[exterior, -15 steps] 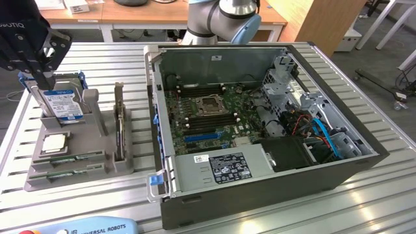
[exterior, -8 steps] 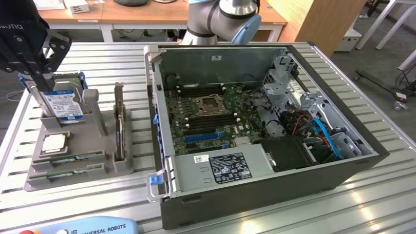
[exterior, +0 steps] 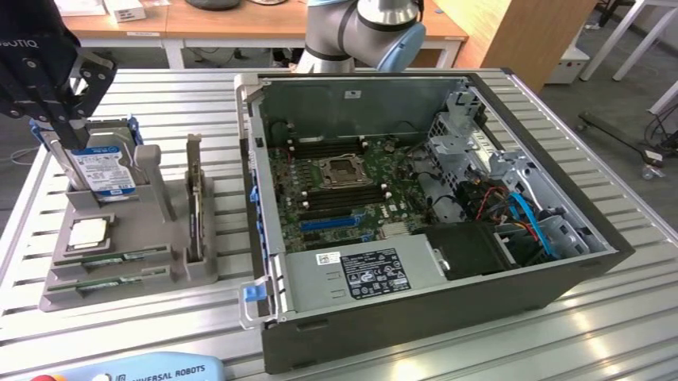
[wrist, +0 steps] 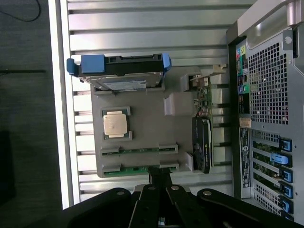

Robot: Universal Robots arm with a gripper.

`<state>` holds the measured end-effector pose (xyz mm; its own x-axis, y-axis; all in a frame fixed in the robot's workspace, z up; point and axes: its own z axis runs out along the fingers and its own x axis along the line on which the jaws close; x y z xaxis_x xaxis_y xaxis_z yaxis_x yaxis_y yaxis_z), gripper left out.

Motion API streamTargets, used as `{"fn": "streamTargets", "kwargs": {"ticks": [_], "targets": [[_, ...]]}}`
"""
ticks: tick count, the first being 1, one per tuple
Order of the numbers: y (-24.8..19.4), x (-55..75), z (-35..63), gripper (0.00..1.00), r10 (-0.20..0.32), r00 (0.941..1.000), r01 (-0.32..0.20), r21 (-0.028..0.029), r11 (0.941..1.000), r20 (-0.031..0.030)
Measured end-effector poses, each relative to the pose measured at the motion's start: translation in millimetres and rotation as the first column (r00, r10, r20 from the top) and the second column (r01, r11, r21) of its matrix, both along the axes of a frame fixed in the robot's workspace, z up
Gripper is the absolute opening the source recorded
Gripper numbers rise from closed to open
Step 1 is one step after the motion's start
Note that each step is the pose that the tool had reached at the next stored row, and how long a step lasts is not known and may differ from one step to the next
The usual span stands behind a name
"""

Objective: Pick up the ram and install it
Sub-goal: 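Pick up the ram and move it above insertion slot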

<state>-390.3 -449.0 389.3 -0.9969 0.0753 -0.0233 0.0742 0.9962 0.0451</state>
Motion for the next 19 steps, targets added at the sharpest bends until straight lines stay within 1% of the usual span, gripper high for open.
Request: {"fn": "streamTargets", "kwargs": {"ticks": [6, 8, 11, 13, 15, 19], "targets": [[0.0, 0.0, 0.0, 0.10, 0.013, 0.9999, -0.013, -0.0004, 0.9999, 0.0000], [0.0, 0.0, 0.0, 0.10, 0.030, 0.9995, -0.030, -0.0013, 0.9995, 0.0000], [0.0, 0.0, 0.0, 0.10, 0.073, 0.9974, -0.073, -0.0032, 0.9974, -0.0001], [0.0, 0.0, 0.0, 0.10, 0.107, 0.9942, -0.107, -0.0042, 0.9942, -0.0002], [0.0, 0.0, 0.0, 0.10, 0.143, 0.9897, -0.143, -0.0050, 0.9897, -0.0003], [0.0, 0.0, 0.0, 0.10, 0.215, 0.9765, -0.215, -0.0063, 0.9765, -0.0005]]}}
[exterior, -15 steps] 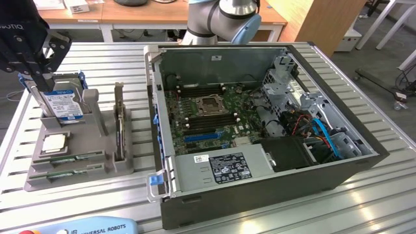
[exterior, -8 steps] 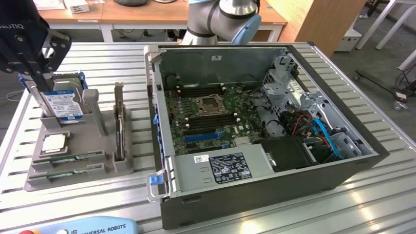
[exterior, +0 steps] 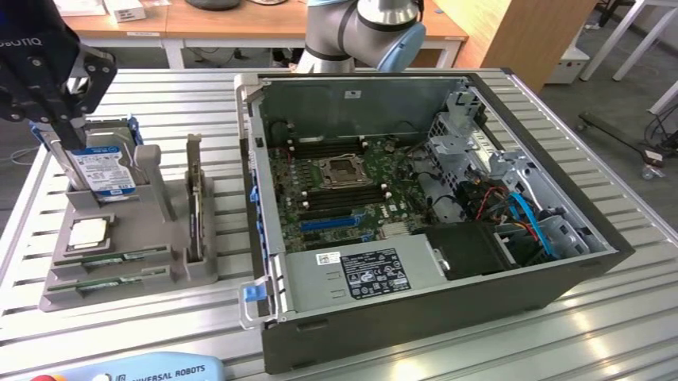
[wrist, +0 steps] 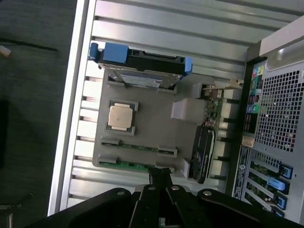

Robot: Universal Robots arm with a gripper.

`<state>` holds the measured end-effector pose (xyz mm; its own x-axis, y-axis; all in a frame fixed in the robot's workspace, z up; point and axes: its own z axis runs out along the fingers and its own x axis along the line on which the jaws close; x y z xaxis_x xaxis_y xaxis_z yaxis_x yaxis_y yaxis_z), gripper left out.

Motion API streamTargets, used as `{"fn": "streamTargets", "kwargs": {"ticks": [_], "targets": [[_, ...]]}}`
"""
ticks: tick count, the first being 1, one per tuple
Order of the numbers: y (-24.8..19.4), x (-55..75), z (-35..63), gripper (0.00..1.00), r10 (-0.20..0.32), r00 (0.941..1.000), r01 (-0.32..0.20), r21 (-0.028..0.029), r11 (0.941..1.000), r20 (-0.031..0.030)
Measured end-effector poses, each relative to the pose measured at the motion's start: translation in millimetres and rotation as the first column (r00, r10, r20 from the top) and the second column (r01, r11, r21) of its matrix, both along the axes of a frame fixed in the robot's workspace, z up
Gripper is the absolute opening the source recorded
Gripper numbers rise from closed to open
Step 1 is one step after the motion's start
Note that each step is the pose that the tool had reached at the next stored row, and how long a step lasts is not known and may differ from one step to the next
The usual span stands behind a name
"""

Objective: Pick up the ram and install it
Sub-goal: 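Pick up the ram and move it above insertion slot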

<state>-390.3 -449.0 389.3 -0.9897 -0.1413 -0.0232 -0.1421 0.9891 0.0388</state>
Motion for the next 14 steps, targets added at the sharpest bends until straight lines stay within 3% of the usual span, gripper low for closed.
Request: {"fn": "streamTargets", "kwargs": {"ticks": [4, 7, 11, 14], "targets": [[0.0, 0.0, 0.0, 0.10, 0.072, 0.9974, -0.072, -0.0017, 0.9974, -0.0001], [0.0, 0.0, 0.0, 0.10, 0.127, 0.9919, -0.127, -0.0029, 0.9919, -0.0002], [0.0, 0.0, 0.0, 0.10, 0.198, 0.9802, -0.198, -0.0043, 0.9802, -0.0004], [0.0, 0.0, 0.0, 0.10, 0.252, 0.9676, -0.252, -0.0055, 0.9676, -0.0007]]}}
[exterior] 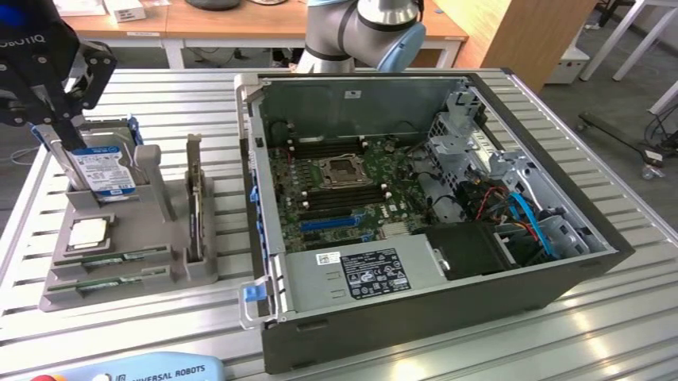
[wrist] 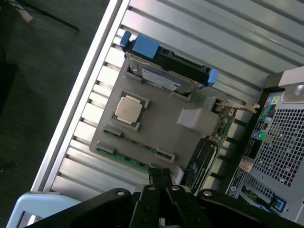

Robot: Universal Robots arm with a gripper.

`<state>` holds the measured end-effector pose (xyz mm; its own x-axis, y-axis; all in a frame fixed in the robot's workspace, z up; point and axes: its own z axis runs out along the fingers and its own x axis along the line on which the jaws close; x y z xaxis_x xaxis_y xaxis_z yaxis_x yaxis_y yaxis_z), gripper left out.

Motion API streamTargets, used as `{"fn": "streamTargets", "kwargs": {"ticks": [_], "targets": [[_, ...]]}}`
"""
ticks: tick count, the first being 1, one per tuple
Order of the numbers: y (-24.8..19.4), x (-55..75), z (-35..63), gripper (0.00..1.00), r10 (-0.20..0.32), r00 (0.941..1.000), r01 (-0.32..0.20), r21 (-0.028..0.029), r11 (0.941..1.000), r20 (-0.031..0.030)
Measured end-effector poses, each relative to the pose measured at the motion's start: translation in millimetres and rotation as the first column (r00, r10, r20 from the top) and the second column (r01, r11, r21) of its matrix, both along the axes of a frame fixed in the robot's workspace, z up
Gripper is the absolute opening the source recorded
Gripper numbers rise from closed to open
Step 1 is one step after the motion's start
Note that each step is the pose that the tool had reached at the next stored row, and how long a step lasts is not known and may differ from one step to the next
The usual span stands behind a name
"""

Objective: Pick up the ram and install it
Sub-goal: 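Pick up the ram and move it above insertion slot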

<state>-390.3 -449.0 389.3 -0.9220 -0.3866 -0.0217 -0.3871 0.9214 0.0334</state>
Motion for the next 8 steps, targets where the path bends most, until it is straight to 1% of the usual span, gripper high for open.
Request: {"fn": "streamTargets", "kwargs": {"ticks": [2, 4, 6, 8], "targets": [[0.0, 0.0, 0.0, 0.10, 0.036, 0.9994, -0.036, -0.0007, 0.9994, 0.0000], [0.0, 0.0, 0.0, 0.10, 0.072, 0.9974, -0.072, -0.0014, 0.9974, 0.0000], [0.0, 0.0, 0.0, 0.10, 0.109, 0.9941, -0.109, -0.0019, 0.9941, -0.0001], [0.0, 0.0, -0.1, 0.10, 0.144, 0.9895, -0.144, -0.0023, 0.9895, -0.0001]]}}
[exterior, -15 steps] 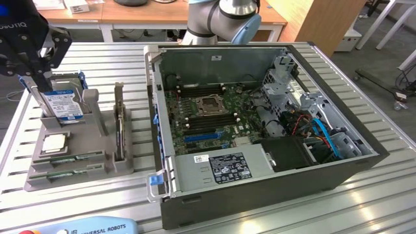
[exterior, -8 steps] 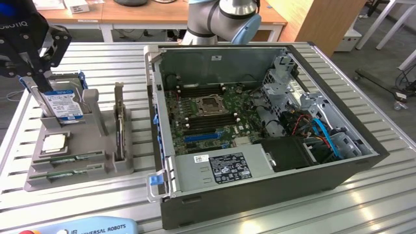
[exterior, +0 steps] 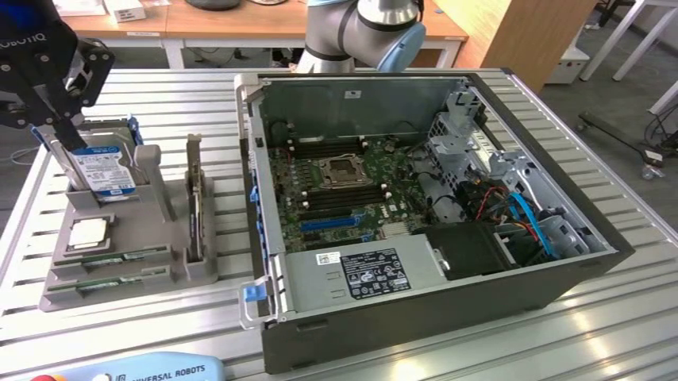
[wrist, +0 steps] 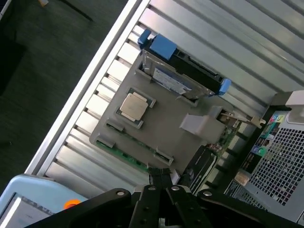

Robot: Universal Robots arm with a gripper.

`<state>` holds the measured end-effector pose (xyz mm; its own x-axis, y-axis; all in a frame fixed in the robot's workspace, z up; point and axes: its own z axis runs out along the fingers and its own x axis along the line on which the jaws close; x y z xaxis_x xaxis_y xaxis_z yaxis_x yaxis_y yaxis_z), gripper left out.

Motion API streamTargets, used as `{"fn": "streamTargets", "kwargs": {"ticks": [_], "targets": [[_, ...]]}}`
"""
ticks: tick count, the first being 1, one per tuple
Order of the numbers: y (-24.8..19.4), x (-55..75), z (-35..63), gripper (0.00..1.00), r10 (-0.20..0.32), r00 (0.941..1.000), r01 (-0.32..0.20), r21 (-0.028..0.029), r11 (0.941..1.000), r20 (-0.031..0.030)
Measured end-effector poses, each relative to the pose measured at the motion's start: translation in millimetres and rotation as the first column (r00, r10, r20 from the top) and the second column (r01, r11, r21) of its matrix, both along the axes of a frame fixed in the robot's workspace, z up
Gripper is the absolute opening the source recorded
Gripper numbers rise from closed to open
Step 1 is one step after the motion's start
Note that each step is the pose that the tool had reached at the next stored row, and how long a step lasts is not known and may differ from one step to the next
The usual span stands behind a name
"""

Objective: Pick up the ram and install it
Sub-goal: 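Pick up the ram and move it above insertion slot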

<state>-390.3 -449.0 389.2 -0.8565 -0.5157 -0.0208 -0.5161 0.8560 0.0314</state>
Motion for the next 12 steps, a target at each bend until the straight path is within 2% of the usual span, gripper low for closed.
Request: {"fn": "streamTargets", "kwargs": {"ticks": [3, 6, 9, 12], "targets": [[0.0, 0.0, 0.0, 0.10, 0.054, 0.9985, -0.054, -0.0005, 0.9985, -0.0001], [0.0, 0.0, -0.1, 0.10, 0.108, 0.9941, -0.108, -0.0010, 0.9941, -0.0001], [0.0, 0.0, -0.2, 0.10, 0.163, 0.9866, -0.163, -0.0015, 0.9866, -0.0002], [0.0, 0.0, -0.2, 0.10, 0.216, 0.9763, -0.216, -0.0020, 0.9763, -0.0003]]}}
